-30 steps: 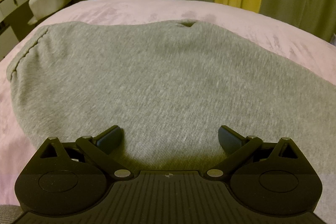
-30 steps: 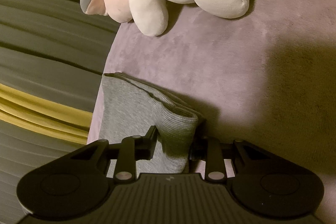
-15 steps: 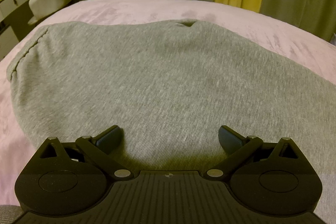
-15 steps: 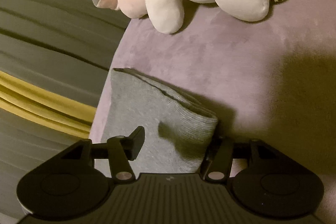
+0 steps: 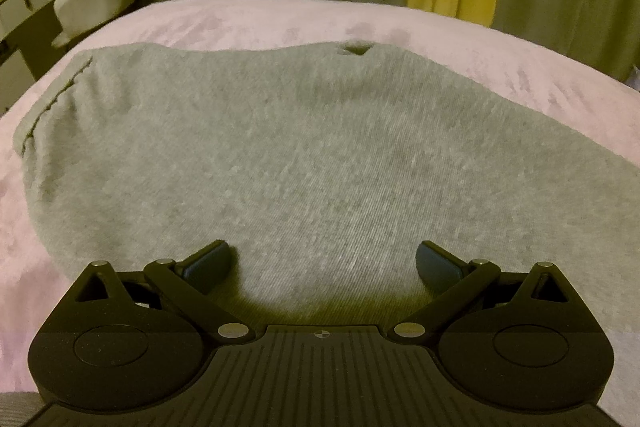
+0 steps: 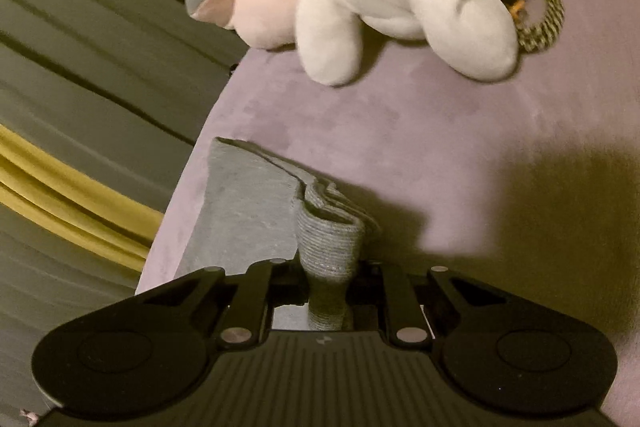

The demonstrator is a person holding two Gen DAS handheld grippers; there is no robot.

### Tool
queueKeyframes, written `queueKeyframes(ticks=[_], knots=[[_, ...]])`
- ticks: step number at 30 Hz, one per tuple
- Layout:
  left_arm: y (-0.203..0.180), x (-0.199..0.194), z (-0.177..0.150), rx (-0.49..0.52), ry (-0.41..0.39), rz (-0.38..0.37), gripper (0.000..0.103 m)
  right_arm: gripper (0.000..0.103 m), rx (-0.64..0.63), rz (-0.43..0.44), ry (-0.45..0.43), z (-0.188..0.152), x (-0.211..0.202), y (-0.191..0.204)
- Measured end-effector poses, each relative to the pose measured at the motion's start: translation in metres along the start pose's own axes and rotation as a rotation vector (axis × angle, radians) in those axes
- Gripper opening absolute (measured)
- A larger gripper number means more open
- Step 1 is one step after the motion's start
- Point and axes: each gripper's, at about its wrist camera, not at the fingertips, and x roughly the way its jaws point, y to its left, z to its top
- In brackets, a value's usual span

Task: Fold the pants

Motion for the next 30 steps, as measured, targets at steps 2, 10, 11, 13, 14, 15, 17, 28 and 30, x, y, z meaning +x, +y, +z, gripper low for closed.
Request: queueKeyframes(ticks=[2, 10, 11, 13, 14, 15, 17, 28, 30], knots=[[0.001, -0.008, 0.000, 0.002, -0.016, -0.012, 0.103, 0.014, -0.012, -0.029, -0.009, 0.000, 0.000, 0.007], [0.036, -0.083, -0.007, -0.006, -0.200, -0.128, 0.103, 0.012, -0.368, 0.005, -0.111, -0.021, -0.029, 0.109], [0.043, -0.090, -0.008, -0.014, -0.212, -0.142, 0.103, 0.012, -0.439, 0.048, -0.117, -0.032, -0.035, 0.134], [0.054, -0.102, -0.005, -0.025, -0.230, -0.150, 0.103, 0.012, -0.602, 0.155, -0.114, -0.066, -0.043, 0.183], [0.059, -0.107, -0.006, -0.027, -0.239, -0.140, 0.103, 0.012, -0.673, 0.217, -0.102, -0.085, -0.046, 0.203], [0.064, -0.111, -0.006, -0.029, -0.253, -0.127, 0.103, 0.012, -0.736, 0.283, -0.074, -0.108, -0.048, 0.220], [0.072, -0.116, -0.007, -0.025, -0.283, -0.103, 0.103, 0.013, -0.832, 0.402, 0.015, -0.157, -0.045, 0.241], [0.079, -0.093, -0.006, -0.071, -0.139, -0.251, 0.103, 0.012, -1.078, 0.357, 0.391, -0.284, 0.009, 0.224], [0.070, -0.094, -0.003, -0.024, -0.152, -0.295, 0.103, 0.012, -0.992, 0.380, 0.391, -0.272, 0.002, 0.221]])
